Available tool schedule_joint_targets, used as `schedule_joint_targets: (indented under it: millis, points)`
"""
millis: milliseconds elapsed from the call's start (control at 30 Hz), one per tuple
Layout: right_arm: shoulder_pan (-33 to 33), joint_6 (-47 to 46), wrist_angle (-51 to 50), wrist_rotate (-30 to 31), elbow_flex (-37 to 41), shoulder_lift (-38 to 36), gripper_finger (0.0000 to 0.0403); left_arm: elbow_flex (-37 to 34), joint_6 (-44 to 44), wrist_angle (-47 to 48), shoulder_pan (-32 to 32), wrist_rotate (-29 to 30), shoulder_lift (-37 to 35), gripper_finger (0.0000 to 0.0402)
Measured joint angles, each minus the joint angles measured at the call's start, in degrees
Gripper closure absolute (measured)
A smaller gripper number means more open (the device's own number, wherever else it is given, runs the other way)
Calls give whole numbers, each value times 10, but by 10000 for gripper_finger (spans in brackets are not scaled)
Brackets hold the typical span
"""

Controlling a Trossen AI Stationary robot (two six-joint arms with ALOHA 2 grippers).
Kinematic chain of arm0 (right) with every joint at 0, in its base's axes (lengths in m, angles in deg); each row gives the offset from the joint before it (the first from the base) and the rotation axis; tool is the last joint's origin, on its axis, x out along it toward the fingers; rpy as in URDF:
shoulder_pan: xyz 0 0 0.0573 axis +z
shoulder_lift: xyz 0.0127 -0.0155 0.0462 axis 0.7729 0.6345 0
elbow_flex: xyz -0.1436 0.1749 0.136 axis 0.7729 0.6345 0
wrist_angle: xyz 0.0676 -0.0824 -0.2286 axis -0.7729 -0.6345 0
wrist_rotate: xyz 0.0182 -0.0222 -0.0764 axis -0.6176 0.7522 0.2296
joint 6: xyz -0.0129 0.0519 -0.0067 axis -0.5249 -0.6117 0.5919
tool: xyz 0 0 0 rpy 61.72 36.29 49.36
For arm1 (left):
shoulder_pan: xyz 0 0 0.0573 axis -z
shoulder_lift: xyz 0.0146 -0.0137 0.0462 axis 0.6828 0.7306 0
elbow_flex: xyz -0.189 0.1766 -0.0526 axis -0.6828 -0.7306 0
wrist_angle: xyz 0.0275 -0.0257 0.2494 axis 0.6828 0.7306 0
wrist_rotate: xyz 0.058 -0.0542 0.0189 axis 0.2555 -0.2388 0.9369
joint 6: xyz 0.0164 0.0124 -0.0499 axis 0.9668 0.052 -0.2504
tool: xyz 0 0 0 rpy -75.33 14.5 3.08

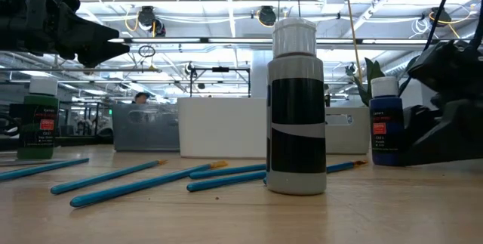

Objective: Pick & Place Paint Supplies
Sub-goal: Put the purple paint bottle into the black bin

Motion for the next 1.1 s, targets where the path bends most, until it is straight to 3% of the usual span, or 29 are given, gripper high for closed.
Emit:
schedule_joint_targets:
  millis: [767,1100]
  points:
    - [-14,68,0,3,-30,30,146,0,0,0,0,0,0,68]
    - [-2,68,-11,2,-30,32,203,0,0,0,0,0,0,68]
